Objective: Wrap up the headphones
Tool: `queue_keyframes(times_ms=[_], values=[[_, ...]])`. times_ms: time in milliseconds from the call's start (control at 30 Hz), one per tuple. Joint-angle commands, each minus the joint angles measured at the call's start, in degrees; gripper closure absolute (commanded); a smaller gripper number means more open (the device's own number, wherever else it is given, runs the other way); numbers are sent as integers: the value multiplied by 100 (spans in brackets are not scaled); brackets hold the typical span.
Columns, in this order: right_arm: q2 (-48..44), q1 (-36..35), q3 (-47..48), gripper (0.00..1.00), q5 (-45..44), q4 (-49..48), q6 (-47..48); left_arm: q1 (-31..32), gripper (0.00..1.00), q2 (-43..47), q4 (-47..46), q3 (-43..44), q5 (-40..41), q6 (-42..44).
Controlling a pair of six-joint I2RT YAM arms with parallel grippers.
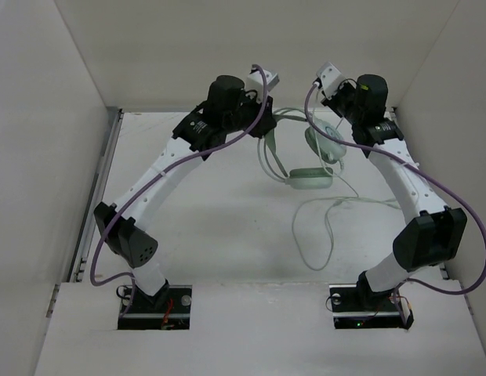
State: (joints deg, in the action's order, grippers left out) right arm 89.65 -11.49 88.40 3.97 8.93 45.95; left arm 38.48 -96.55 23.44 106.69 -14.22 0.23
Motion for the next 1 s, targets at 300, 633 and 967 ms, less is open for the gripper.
queue_keyframes(times_ms=[300, 633, 967], values=[[-597, 484, 230, 100, 2720, 768, -2562, -636, 100, 84, -938, 887, -1188, -1877], [-685, 626, -94, 100, 5113, -320, -5683, -618, 100, -434, -1228, 1669, -1215, -2457], [-782, 608, -1315, 99, 5834, -2622, -8232, -873, 100, -918, -1289, 2689, -943, -2449]])
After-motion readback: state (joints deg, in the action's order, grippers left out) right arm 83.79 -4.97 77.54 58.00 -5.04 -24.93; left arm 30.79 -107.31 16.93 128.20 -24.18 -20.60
